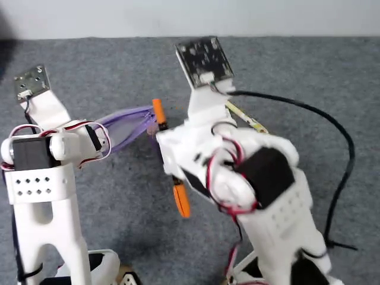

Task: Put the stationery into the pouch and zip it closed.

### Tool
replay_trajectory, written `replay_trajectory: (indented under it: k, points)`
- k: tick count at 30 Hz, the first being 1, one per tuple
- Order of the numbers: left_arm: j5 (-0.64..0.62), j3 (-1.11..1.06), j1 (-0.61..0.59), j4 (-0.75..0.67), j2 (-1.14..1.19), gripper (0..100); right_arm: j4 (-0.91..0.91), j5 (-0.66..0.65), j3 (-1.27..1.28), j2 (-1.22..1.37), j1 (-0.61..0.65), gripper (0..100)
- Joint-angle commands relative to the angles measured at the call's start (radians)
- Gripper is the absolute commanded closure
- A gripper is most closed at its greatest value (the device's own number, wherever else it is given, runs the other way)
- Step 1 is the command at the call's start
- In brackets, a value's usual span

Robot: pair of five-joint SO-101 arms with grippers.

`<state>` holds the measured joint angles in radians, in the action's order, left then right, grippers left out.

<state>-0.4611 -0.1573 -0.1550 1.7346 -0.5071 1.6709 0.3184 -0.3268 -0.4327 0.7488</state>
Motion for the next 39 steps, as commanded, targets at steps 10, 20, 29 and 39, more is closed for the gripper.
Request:
replay_trajectory:
  k: [10, 20, 29, 39]
  points:
    - [-0.008, -0.007, 0.009, 0.017, 0.002, 99, -0.843, -0.08, 0.907, -0.59, 0.016, 99.1]
    - [-0.008, -0.01, 0.009, 0.017, 0.002, 99, -1.491, -0.121, 1.105, -0.499, 0.015, 99.1]
    - [-0.008, -0.01, 0.009, 0.017, 0.002, 99, -1.91, -0.269, 1.105, -0.249, 0.015, 99.1]
    - [-0.008, -0.01, 0.009, 0.017, 0.002, 99, -2.055, -0.273, 1.126, -0.051, 0.013, 98.9]
